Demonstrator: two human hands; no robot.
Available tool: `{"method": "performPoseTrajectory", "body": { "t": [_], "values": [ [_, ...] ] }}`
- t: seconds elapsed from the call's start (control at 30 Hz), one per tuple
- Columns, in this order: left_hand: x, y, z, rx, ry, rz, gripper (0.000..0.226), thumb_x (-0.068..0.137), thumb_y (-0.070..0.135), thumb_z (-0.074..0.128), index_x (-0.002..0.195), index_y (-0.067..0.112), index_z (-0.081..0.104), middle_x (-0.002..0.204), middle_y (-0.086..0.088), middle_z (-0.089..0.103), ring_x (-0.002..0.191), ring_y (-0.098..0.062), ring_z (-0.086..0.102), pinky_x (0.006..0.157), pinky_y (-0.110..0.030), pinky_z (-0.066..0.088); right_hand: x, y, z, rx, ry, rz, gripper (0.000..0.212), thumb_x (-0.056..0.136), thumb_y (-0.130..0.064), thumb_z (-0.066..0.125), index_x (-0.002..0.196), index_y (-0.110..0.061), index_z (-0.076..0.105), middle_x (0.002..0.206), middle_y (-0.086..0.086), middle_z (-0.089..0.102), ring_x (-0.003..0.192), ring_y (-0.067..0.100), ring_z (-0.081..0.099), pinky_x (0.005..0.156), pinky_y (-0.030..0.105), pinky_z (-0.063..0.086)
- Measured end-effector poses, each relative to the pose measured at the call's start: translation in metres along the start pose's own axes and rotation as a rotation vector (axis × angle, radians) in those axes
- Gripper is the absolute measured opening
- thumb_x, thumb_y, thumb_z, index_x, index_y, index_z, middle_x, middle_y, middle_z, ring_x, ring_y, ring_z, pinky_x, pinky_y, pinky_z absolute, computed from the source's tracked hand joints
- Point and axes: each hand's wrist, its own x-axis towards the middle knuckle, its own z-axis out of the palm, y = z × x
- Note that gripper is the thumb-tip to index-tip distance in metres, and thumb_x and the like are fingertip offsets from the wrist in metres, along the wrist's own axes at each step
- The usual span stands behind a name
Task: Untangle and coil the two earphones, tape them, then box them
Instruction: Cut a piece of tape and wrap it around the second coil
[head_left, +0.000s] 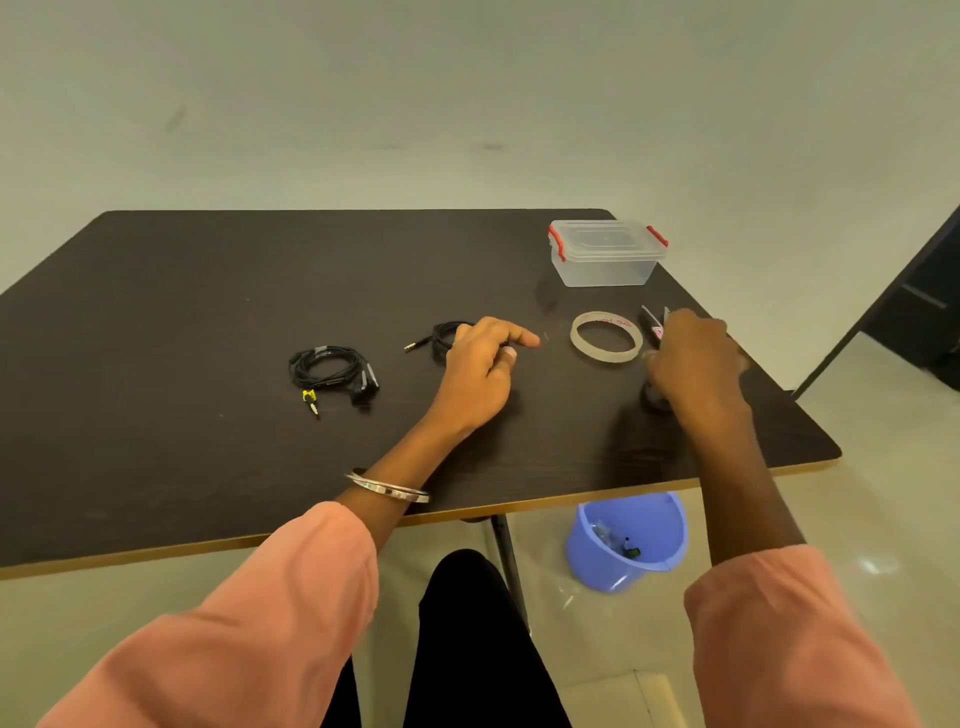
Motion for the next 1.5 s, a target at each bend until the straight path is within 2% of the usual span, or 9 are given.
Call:
{"method": "performPoseTrajectory", "body": {
  "t": [0.07,0.17,0.37,0.5,0.73,0.9,1.13,1.27,1.5],
  "values": [
    [-0.003,-0.002,-0.007,-0.015,0.013,-0.030,0.036,0.091,-0.006,0.044,0.105,0.017,0.068,0.107,0.002,0.062,0.094,-0.012,0.046,0.083,-0.010,0.032,-0.008,-0.023,-0.003,0.345,-0.029,-0.162,0.034,0.086,-0.030,0.069,0.110,-0.007,0.062,0.108,0.012,0.066,0.102,0.029,0.061,0.091,0.042,0.049],
    [-0.005,-0.004,-0.021,-0.017,0.054,-0.057,0.039,0.087,-0.009,0.045,0.103,0.018,0.068,0.110,0.000,0.065,0.094,-0.014,0.053,0.088,0.004,0.019,-0.029,-0.058,-0.002,0.955,-0.293,-0.252,0.032,0.080,-0.029,0.075,0.105,-0.010,0.066,0.094,0.005,0.071,0.092,0.022,0.068,0.083,0.037,0.053],
    [-0.006,-0.007,-0.054,-0.028,0.096,-0.123,0.042,0.087,-0.008,0.045,0.102,0.025,0.066,0.104,0.013,0.060,0.087,-0.003,0.049,0.109,-0.043,0.031,-0.034,-0.096,0.019,1.310,-0.322,-0.201,0.038,0.076,-0.003,0.076,0.111,-0.006,0.062,0.085,0.004,0.073,0.082,0.017,0.071,0.077,0.035,0.056],
    [-0.004,-0.015,-0.068,-0.045,0.077,-0.163,0.042,0.088,-0.005,0.045,0.105,0.027,0.067,0.113,0.005,0.065,0.095,-0.017,0.057,0.106,-0.058,0.035,-0.032,-0.113,0.024,1.307,-0.274,-0.242,0.036,0.078,-0.001,0.074,0.112,-0.005,0.063,0.079,0.004,0.073,0.073,0.010,0.070,0.066,0.021,0.055],
    [0.011,-0.019,-0.079,-0.110,0.087,-0.276,0.046,0.090,-0.009,0.039,0.118,0.016,0.066,0.120,-0.002,0.065,0.118,-0.009,0.055,0.110,-0.034,0.038,-0.018,-0.127,0.027,1.290,-0.276,-0.328,0.035,0.083,0.005,0.067,0.114,-0.008,0.060,0.075,0.002,0.071,0.073,0.006,0.069,0.071,0.017,0.055],
    [0.036,-0.030,-0.072,0.141,0.191,-0.491,0.052,0.094,0.004,0.042,0.145,0.012,0.037,0.116,-0.001,0.063,0.118,-0.028,0.050,0.107,-0.047,0.037,-0.002,-0.131,0.036,1.392,-0.205,-0.307,0.036,0.084,0.004,0.066,0.116,-0.010,0.059,0.078,0.001,0.069,0.074,0.003,0.066,0.068,0.015,0.052],
    [0.047,-0.034,-0.058,0.573,-0.010,-0.430,0.036,0.093,0.047,0.051,0.111,0.023,0.070,0.120,-0.008,0.061,0.123,-0.034,0.040,0.096,-0.049,0.033,0.016,-0.119,0.066,1.226,-0.152,-0.433,0.056,0.081,0.010,0.065,0.127,-0.017,0.051,0.100,-0.001,0.068,0.089,0.010,0.067,0.081,0.025,0.056],
    [0.045,-0.038,-0.050,0.757,0.010,-0.356,0.027,0.090,0.039,0.060,0.109,0.024,0.071,0.116,-0.005,0.060,0.118,-0.030,0.045,0.093,-0.045,0.033,0.021,-0.121,0.076,1.072,-0.116,-0.555,0.063,0.078,0.004,0.070,0.130,-0.023,0.048,0.100,-0.002,0.068,0.091,0.010,0.067,0.083,0.024,0.055],
    [0.042,-0.049,-0.046,0.632,0.092,-0.227,0.022,0.095,0.027,0.051,0.106,0.020,0.068,0.100,0.000,0.067,0.106,-0.022,0.052,0.087,-0.037,0.031,0.020,-0.127,0.083,0.932,-0.109,-0.656,0.074,0.077,0.012,0.067,0.136,-0.025,0.042,0.101,0.007,0.060,0.082,0.016,0.068,0.076,0.025,0.058]
  ]
}}
